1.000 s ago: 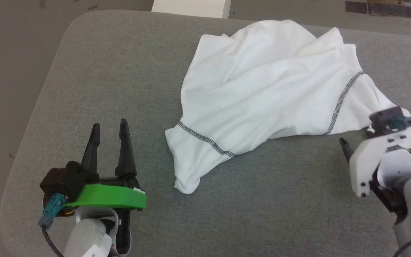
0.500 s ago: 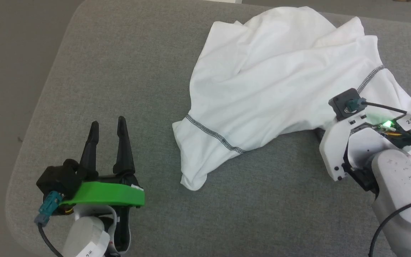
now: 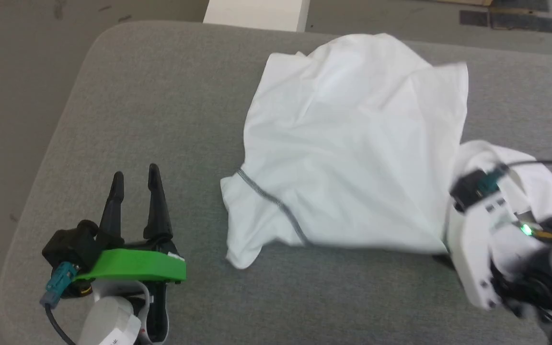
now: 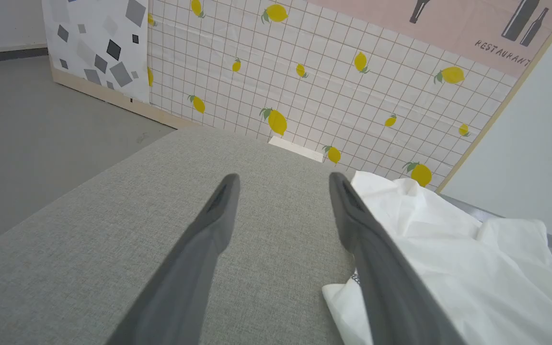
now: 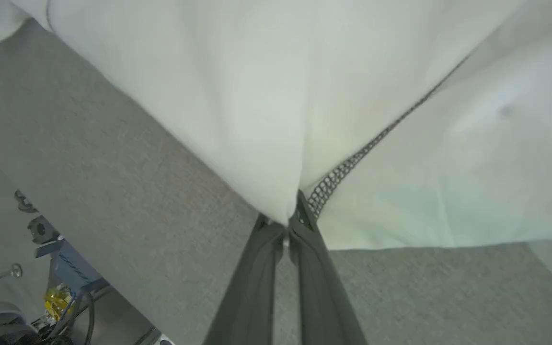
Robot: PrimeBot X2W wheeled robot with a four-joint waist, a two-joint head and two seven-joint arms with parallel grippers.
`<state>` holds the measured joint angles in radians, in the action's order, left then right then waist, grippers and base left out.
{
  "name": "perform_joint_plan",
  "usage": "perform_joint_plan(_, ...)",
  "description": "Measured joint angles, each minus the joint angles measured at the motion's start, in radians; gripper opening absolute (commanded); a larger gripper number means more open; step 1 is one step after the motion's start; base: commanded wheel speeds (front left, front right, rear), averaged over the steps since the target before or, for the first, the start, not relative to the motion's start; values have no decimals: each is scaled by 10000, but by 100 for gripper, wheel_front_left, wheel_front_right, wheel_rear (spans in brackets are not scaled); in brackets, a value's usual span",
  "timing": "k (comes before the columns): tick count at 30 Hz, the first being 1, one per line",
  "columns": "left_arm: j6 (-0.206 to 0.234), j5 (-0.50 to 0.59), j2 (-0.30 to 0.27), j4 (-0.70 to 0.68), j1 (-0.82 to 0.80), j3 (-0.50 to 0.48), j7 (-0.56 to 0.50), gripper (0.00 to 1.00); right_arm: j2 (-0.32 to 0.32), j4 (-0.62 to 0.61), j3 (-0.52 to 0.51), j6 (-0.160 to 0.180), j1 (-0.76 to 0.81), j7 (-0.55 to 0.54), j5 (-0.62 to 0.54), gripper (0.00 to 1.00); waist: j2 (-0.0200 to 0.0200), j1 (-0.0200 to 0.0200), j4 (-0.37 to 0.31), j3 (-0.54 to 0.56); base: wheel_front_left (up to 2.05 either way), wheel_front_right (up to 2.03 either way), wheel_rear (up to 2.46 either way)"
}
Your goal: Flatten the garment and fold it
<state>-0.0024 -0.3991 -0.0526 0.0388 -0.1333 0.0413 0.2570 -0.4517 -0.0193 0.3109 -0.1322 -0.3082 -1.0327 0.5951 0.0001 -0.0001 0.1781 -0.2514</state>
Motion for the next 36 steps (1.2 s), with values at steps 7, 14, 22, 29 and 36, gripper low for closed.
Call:
perform_joint_plan(7,-23,17,4,21,127,56,-2,100,-708,-2194,-1480,0,2616,-3269,1106,0,0,0,-392,444,0,0,0)
perform_joint_plan(14,6,15,4,25,144,192,0,100,-474,-3135,-1971,2,4646,-4865,1175,0,0,0,-546,592,0,0,0)
perform_joint_plan(22,6,15,4,73,150,253,-2,100,1269,-3703,-3308,2,3087,-2316,786,100,0,0,-490,560,0,0,0)
perform_joint_plan(29,10,-10,2,35,141,437,0,100,2504,-1904,-3392,2,704,424,-1779,100,0,0,-334,385,0,0,0)
perform_joint_plan(36,31,-113,6,13,58,738,0,100,3333,1310,-2594,2,-1177,1779,-4213,100,0,0,-59,24,0,0,0)
